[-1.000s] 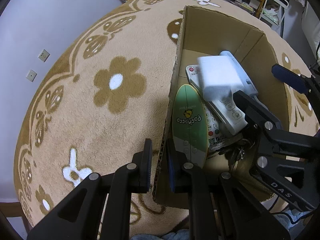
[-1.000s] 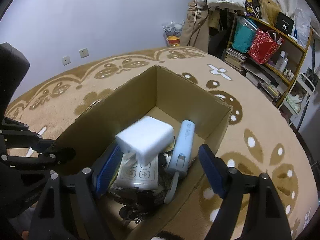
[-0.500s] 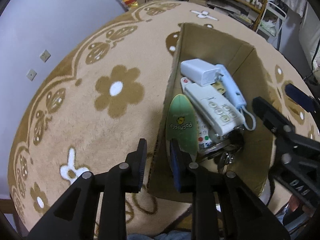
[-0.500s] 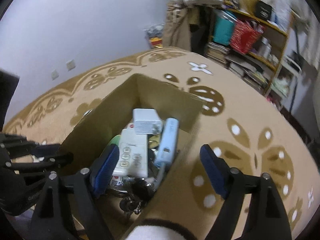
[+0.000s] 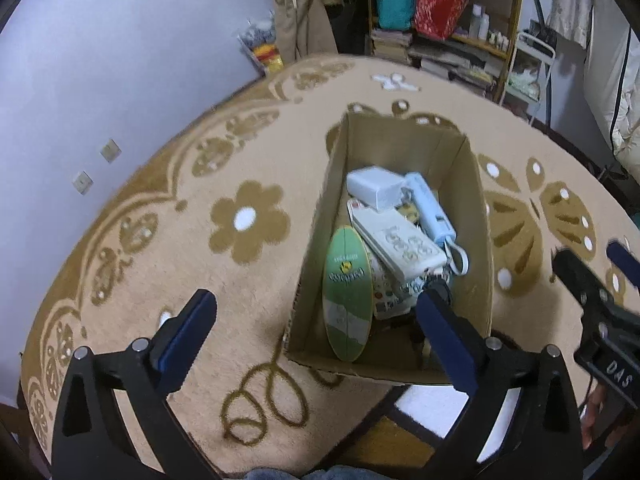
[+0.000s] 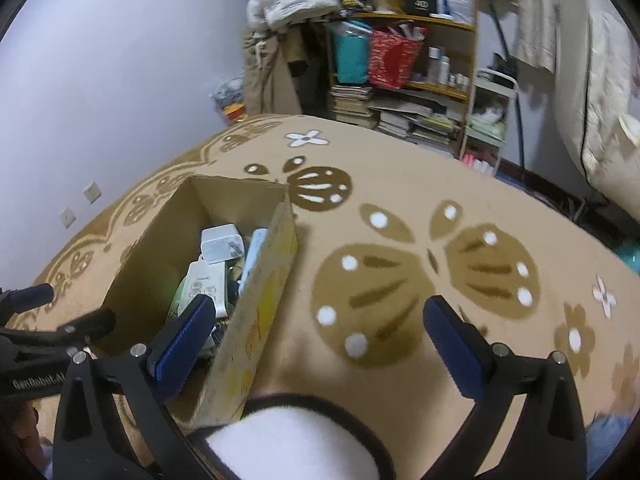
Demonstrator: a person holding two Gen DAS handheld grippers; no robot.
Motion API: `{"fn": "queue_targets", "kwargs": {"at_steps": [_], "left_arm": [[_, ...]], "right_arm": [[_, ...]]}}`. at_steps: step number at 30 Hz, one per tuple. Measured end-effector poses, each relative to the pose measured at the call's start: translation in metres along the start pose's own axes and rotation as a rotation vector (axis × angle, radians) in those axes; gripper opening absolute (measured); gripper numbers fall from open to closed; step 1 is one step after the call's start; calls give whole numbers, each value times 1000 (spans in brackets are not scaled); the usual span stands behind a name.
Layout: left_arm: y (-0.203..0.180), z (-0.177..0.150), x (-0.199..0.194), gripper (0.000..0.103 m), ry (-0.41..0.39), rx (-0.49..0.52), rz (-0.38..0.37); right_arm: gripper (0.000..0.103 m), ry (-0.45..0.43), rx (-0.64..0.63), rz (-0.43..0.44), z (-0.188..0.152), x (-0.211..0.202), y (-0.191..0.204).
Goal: Organize rigid objects
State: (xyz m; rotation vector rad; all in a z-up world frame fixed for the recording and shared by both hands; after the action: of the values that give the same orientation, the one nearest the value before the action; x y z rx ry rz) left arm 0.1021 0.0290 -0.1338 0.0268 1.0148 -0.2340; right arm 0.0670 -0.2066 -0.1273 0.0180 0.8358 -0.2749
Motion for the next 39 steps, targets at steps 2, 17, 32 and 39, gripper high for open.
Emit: {"fn": "queue_targets", "kwargs": {"at_steps": [2,17,32,39], "left_arm": [[-2,4,-11,100,-41,12,18],[-30,-2,-67,100,-193,119,4],[-41,-21,-121,100,-375,119,-12],[-53,-36,-140,100,-426,148,-11]], "right_arm": [[103,-6,9,-2,-6,-5,-5],[103,-170,95,22,-15,-68,-27],[103,-242,133,10,-27,-104,-53],[103,-280,159,15,-31,-119,-61]]}}
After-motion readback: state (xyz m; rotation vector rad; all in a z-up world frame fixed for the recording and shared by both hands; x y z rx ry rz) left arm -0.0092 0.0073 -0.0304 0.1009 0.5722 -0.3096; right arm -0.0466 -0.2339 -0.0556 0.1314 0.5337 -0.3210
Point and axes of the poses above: each gripper's, at about its wrist camera, not at the fingertips, and x roughly the way its jaws point, y to its left, z to its top, the point moved 10 cm from there along x, roughly the way its jaws point, and after that the axes turned 14 degrees about -z, right-handed, at the moved point
